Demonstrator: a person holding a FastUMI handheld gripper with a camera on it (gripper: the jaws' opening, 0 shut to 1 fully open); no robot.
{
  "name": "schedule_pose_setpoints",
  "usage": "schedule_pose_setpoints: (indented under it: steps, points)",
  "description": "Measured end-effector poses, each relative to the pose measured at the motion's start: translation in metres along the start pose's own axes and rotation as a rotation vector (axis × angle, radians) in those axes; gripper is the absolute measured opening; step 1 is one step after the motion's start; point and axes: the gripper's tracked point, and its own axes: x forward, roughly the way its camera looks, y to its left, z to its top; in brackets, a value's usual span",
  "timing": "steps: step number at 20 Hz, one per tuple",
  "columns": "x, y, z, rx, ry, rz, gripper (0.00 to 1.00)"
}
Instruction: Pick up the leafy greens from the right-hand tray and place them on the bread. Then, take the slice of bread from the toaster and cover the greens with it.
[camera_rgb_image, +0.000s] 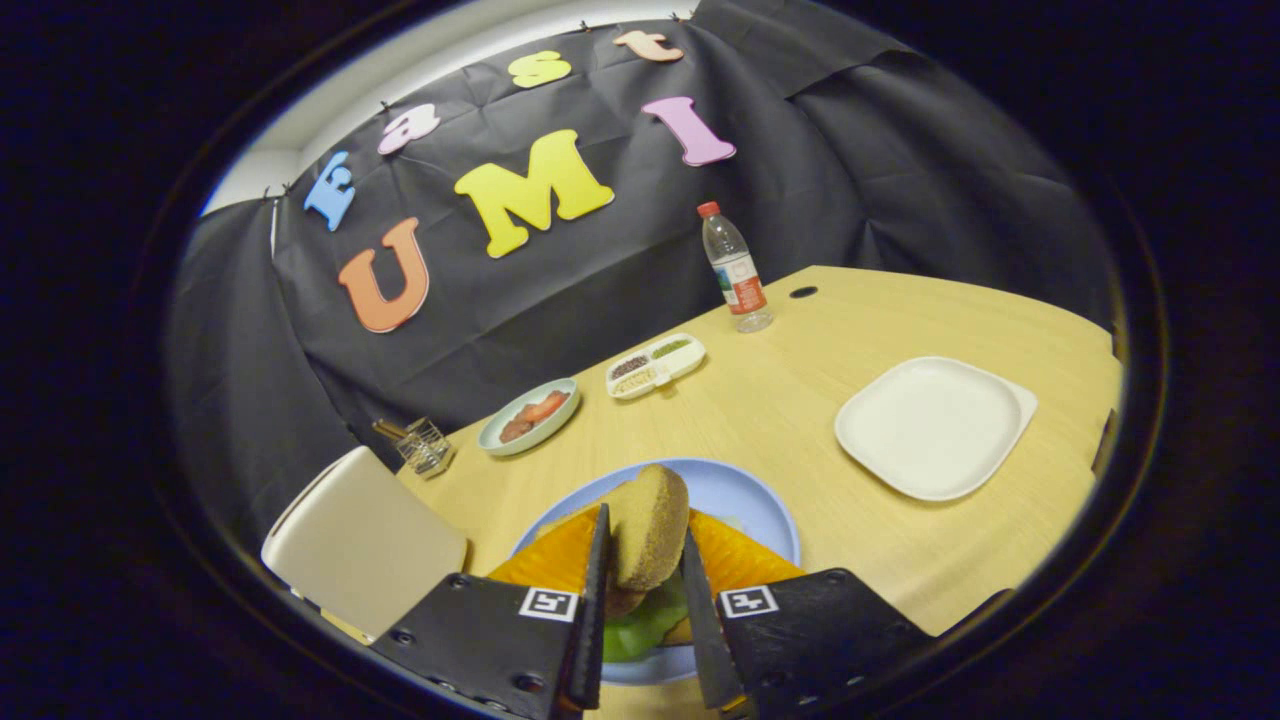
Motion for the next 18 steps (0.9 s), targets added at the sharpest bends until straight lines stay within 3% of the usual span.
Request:
schedule_pose_setpoints:
  steps: [6,10,18]
  points:
    - [-0.008,-0.022,0.009,-0.039,-0.002,-0.026,0.75]
    - [-0.040,-0.015,0.047,-0.184,-0.120,0.003,0.93]
    - [-0.144,0.001,0.162,-0.434,-0.458,0.026,0.96]
